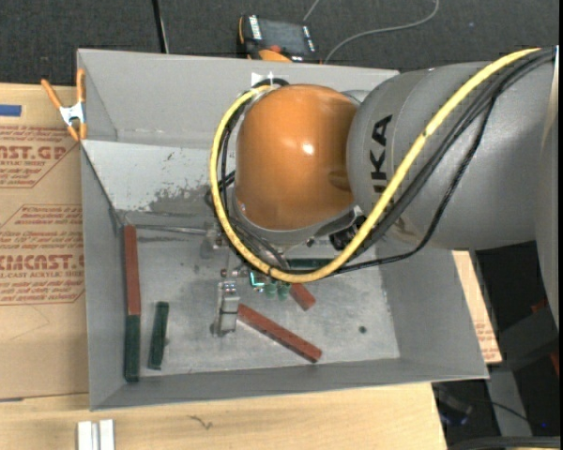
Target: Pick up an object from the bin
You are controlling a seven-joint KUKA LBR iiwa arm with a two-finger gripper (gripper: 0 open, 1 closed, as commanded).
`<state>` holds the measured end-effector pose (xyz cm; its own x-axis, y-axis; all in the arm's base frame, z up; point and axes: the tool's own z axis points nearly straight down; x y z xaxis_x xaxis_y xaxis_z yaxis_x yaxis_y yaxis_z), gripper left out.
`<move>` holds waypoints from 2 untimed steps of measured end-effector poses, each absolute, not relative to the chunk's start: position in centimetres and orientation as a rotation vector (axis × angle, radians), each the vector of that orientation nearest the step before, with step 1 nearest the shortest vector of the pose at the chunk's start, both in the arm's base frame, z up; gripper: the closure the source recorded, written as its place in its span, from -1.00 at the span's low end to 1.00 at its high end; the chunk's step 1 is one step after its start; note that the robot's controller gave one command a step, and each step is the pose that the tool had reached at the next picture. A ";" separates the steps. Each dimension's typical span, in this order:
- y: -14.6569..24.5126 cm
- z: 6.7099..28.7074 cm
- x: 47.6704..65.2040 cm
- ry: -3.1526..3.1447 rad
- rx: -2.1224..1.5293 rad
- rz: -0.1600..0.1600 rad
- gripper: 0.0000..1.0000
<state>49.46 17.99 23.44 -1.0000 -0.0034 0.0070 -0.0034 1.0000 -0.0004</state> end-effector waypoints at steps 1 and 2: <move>10.3 14.7 53.1 -3.110 0.424 0.002 -1.00; 10.5 14.8 53.1 -3.113 0.427 -0.002 1.00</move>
Offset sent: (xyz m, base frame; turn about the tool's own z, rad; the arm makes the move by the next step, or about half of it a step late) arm 0.0365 -0.0757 -0.0857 -0.2696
